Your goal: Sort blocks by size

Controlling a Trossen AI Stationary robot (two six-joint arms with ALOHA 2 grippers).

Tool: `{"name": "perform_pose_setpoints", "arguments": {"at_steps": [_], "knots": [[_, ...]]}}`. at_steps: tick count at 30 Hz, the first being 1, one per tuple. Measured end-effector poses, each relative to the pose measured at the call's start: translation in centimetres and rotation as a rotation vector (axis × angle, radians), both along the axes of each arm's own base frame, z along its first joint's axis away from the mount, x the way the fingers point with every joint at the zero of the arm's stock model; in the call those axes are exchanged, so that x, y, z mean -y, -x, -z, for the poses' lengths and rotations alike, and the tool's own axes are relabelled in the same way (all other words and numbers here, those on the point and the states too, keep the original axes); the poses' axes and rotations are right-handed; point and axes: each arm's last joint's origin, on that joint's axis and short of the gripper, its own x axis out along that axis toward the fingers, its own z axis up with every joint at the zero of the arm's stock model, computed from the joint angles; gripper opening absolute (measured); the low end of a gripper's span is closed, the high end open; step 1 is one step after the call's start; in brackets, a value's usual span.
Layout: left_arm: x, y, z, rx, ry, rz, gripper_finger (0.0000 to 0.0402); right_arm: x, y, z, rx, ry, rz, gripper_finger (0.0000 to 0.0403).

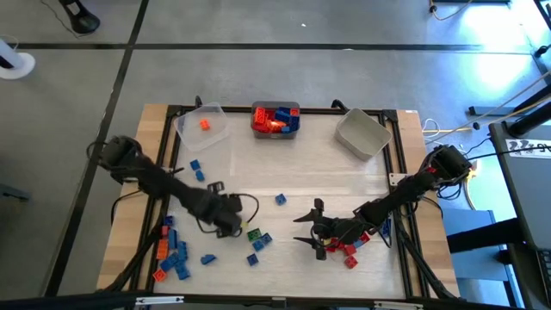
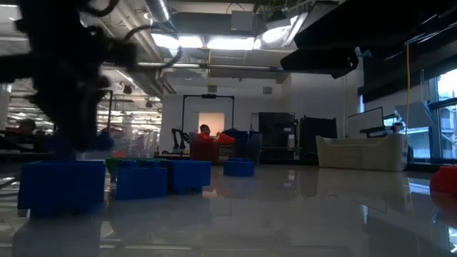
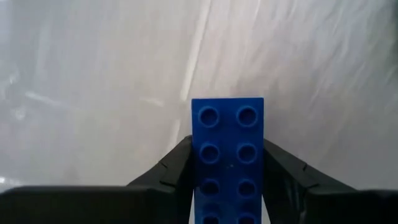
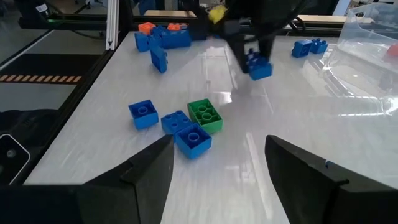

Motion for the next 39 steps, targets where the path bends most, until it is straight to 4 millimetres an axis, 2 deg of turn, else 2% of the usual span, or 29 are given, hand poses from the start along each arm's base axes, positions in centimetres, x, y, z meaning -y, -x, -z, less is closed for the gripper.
{"name": "perform_pose_setpoints", "arguments": {"at_steps": [6,13,18,26,33,39], "knots": [[-5.0,-2.1,-3.2,0.099,-0.026,-0.014,0.0127,0.0,0.0,0.0,-0.002,0.010,-0.003,0.0248],[-11.4,-4.2,-5.5,0.242,-0.081,-0.057,0.0128,0.0,0.1,0.2,-0.017,0.035,-0.007,0.0248],[-15.6,-4.9,-6.3,0.320,-0.144,-0.106,0.0130,0.1,0.1,0.2,-0.018,0.046,-0.009,0.0248],[-21.4,-4.6,-6.8,0.394,-0.198,-0.164,0.0132,0.2,0.1,0.2,-0.014,0.103,0.010,0.0248],[-25.7,-3.6,-7.2,0.460,-0.215,-0.274,0.0133,0.4,0.2,0.5,-0.027,0.137,0.053,0.0248],[-28.9,-4.3,-7.5,0.485,-0.208,-0.307,0.0133,1.2,-0.1,0.7,-0.039,0.149,0.082,0.0248]]}}
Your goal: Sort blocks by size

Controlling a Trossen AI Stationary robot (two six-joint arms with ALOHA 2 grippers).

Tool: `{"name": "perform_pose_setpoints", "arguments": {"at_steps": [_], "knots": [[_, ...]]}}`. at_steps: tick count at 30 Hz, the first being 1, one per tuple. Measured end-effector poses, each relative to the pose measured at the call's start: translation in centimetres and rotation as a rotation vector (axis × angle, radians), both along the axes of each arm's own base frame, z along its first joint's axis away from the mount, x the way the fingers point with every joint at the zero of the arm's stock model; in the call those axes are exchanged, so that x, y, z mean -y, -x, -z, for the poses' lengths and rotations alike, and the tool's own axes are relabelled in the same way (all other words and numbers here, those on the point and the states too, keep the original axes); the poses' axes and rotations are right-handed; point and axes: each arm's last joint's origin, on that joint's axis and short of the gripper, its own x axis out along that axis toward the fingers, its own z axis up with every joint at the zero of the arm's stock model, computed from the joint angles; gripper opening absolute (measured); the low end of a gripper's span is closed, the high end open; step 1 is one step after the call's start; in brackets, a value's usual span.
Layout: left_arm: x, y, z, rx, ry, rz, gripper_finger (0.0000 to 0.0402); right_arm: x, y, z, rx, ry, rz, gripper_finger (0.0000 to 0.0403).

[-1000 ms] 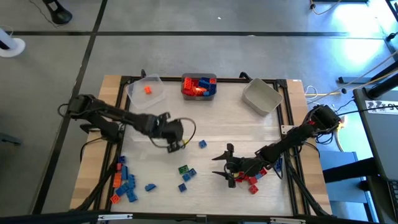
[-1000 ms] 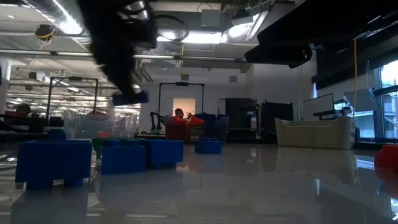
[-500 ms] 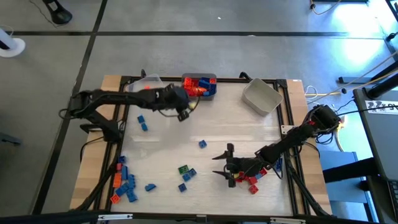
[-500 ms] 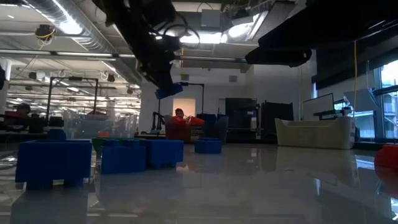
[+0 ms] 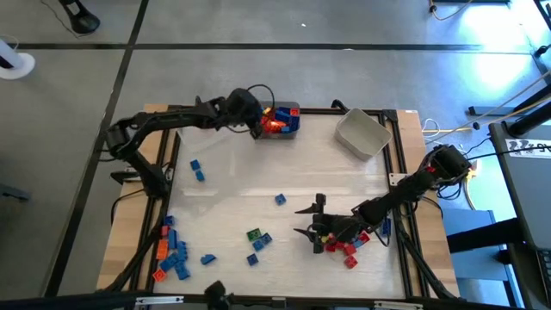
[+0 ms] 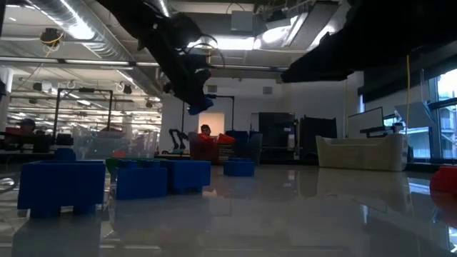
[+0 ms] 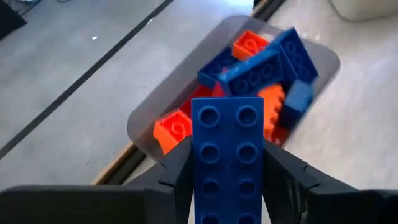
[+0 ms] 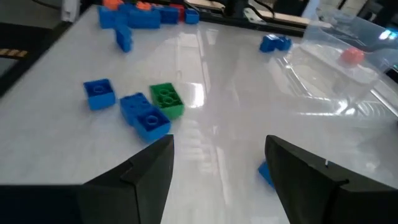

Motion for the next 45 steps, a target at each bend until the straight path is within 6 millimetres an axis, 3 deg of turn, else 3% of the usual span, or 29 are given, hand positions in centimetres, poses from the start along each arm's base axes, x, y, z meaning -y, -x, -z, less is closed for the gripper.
{"name": "perform_pose_setpoints", "arguments": {"at_steps": [13,20,32,38,45], "knots": [[-4.9,-3.8,3.5,-0.057,0.018,-0.038,0.0133,1.5,-1.1,1.8,-0.063,0.023,0.039,0.0248],[-5.4,-4.2,4.8,-0.055,0.045,-0.056,0.0151,1.6,-1.1,1.8,-0.071,0.038,0.027,0.0248],[-5.1,-4.0,3.8,-0.022,0.047,-0.031,0.0215,1.6,-1.1,1.9,-0.073,0.039,0.027,0.0248],[-1.9,-2.6,-0.2,-0.064,0.052,0.031,0.0225,1.6,-1.1,1.9,-0.073,0.038,0.025,0.0248],[6.0,-0.2,-4.6,-0.156,0.150,0.149,0.0226,1.5,-1.2,1.8,-0.074,0.025,0.003,0.0248]]}}
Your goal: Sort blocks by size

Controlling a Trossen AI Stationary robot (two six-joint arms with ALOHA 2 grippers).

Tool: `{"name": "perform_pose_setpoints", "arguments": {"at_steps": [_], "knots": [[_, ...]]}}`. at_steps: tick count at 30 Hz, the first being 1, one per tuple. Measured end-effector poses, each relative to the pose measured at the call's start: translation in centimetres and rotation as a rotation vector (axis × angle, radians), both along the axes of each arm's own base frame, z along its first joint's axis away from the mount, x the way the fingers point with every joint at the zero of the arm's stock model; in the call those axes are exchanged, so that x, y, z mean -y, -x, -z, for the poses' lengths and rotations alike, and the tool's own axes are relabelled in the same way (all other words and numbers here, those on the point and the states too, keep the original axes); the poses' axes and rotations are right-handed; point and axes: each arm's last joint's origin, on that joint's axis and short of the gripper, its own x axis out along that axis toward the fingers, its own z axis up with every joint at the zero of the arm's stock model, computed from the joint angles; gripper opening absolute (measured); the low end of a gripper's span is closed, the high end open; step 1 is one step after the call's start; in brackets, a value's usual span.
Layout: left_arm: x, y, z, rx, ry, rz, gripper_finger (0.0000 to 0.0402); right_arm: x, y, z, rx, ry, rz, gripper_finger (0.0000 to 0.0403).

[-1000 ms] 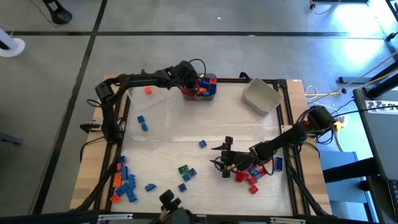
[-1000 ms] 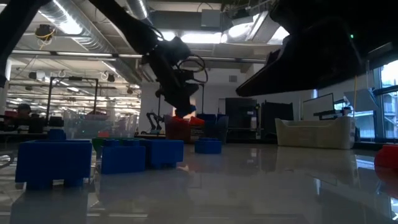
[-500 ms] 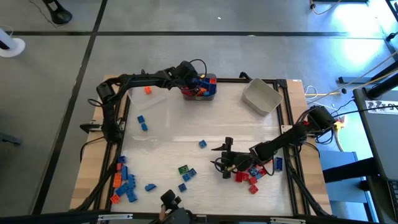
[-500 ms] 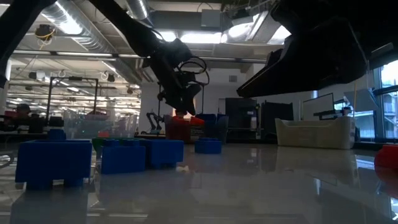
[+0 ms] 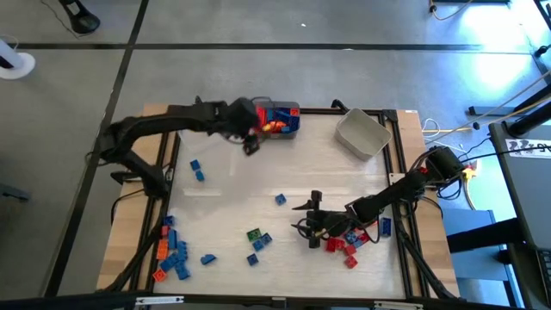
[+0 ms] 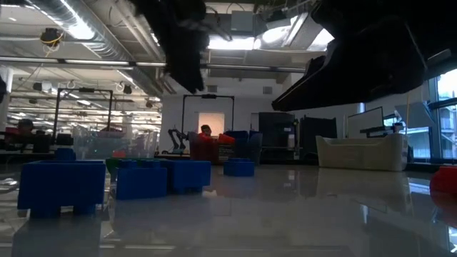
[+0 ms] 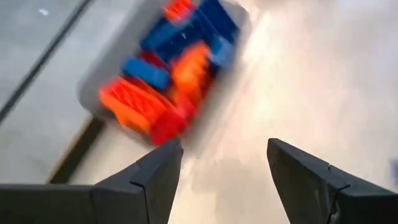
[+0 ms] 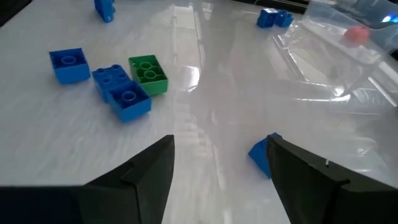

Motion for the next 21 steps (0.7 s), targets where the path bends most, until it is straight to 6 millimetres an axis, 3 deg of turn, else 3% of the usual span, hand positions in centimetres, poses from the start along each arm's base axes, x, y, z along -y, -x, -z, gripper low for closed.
{"name": "perform_pose_setpoints", "arguments": {"at_steps": [4,9,15,21], "knots": [[5.3,1.4,-1.2,-0.059,0.092,0.044,0.0226,0.0,0.0,0.0,-0.001,-0.009,-0.013,0.0248],[11.5,3.1,-1.3,-0.127,0.191,0.071,0.0226,-0.1,0.0,0.0,-0.005,-0.018,-0.029,0.0248],[17.8,5.2,0.5,-0.232,0.289,-0.008,0.0225,-0.2,0.0,0.0,-0.007,-0.030,-0.051,0.0248],[23.0,7.4,2.2,-0.230,0.423,-0.147,0.0225,-0.2,-0.1,-0.1,0.004,-0.040,-0.049,0.0248]]}}
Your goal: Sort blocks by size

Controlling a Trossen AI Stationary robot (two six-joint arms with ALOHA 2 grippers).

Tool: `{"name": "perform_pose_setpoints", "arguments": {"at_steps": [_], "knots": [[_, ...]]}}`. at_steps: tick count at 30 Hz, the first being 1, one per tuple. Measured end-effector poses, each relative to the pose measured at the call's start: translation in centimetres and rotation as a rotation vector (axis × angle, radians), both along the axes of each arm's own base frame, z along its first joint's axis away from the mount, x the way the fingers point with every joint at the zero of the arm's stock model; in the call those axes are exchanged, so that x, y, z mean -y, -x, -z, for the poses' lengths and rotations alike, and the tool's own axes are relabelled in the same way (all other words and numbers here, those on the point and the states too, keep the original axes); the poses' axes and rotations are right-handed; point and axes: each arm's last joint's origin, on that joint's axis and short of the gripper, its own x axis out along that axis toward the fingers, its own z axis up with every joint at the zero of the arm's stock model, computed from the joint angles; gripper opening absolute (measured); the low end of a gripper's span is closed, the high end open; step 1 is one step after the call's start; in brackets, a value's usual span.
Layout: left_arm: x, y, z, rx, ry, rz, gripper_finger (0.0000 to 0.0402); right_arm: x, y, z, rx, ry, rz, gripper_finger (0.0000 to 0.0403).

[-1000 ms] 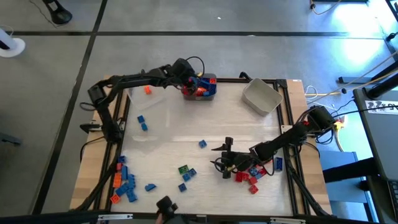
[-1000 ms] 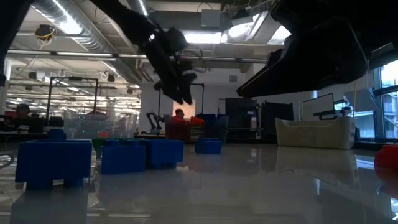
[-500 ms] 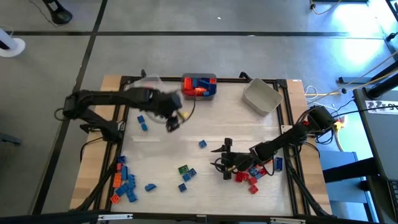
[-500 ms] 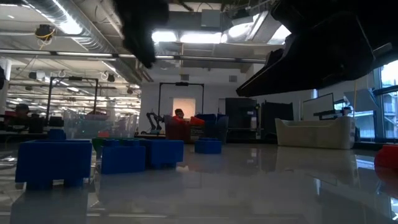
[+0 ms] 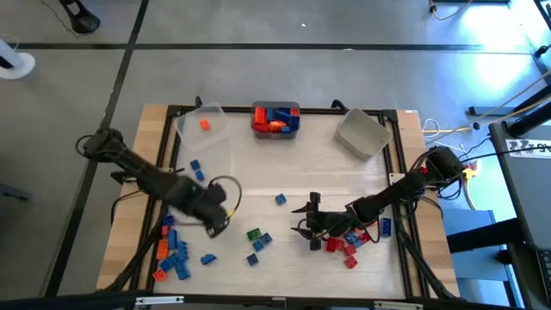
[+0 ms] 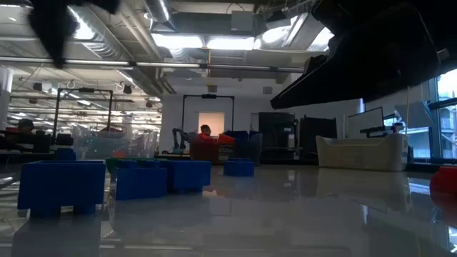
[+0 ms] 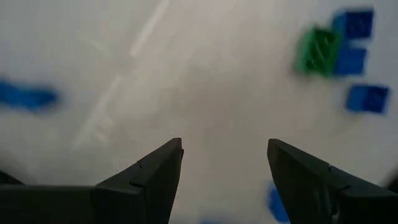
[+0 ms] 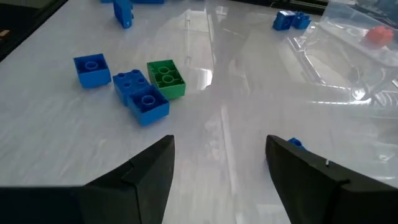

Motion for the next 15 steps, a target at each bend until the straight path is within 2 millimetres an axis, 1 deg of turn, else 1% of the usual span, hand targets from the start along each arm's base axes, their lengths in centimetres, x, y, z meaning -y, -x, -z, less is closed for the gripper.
{"name": "perform_pose_setpoints", "arguments": {"at_steps": [3,7,12,15], "knots": [[2.5,1.2,0.5,-0.024,0.053,-0.079,0.0225,0.0,0.0,0.0,0.000,-0.002,0.001,0.0248],[5.1,3.0,0.7,-0.055,0.120,-0.187,0.0225,0.0,0.0,0.0,0.004,-0.022,0.010,0.0248],[7.2,4.9,0.7,-0.073,0.183,-0.385,0.0225,0.0,0.0,-0.1,0.005,-0.038,0.006,0.0248],[8.0,5.7,0.9,-0.080,0.197,-0.448,0.0225,-0.2,0.0,0.0,-0.004,-0.056,-0.030,0.0248]]}}
